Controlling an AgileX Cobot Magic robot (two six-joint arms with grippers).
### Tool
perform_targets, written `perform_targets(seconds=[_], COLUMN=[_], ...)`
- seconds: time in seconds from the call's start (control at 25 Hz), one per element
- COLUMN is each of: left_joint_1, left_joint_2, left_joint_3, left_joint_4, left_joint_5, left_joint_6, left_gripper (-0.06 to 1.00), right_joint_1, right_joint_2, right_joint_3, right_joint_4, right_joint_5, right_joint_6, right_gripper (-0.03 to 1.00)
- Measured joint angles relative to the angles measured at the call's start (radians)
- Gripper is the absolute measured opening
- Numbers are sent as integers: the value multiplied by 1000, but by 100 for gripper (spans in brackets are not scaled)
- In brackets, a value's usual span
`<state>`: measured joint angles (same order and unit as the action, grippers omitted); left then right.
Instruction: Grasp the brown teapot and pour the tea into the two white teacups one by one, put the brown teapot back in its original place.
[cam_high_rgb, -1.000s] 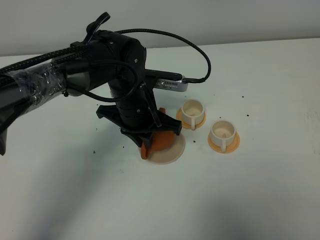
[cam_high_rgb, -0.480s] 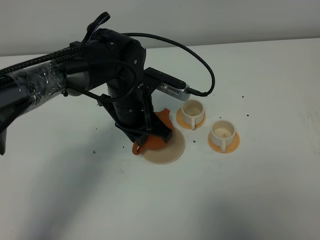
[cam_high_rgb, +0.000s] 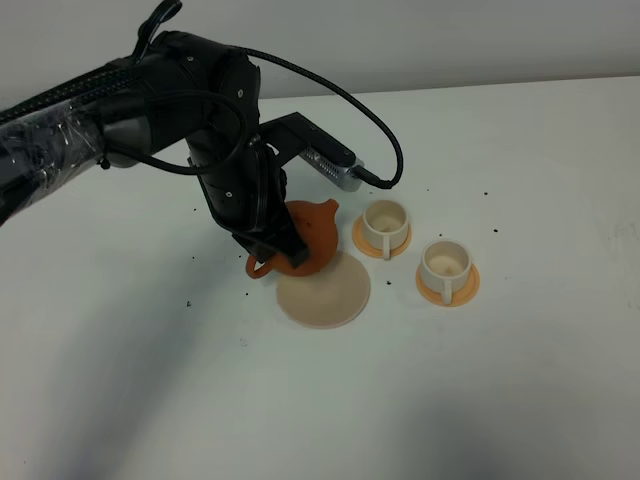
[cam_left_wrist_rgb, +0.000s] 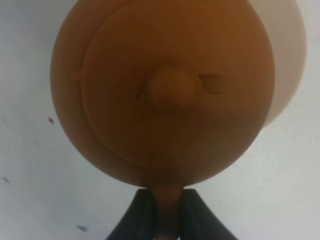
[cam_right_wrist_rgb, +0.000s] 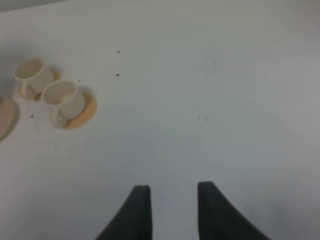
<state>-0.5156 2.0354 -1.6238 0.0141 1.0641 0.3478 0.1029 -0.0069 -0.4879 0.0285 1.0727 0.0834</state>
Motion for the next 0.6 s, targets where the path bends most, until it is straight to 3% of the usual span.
perform_targets(seconds=[0.28, 0.6], left_joint_1=[14, 17], left_joint_2=[0, 0], left_joint_3=[-98, -110], left_joint_4=[0, 0], left_joint_5=[3, -53], left_joint_6=[183, 355], left_gripper=[13, 13], right_joint_1=[0, 0], right_joint_2=[0, 0], right_joint_3=[0, 0], right_joint_4=[0, 0], right_joint_5=[0, 0], right_joint_6=[0, 0], right_gripper=[24, 24])
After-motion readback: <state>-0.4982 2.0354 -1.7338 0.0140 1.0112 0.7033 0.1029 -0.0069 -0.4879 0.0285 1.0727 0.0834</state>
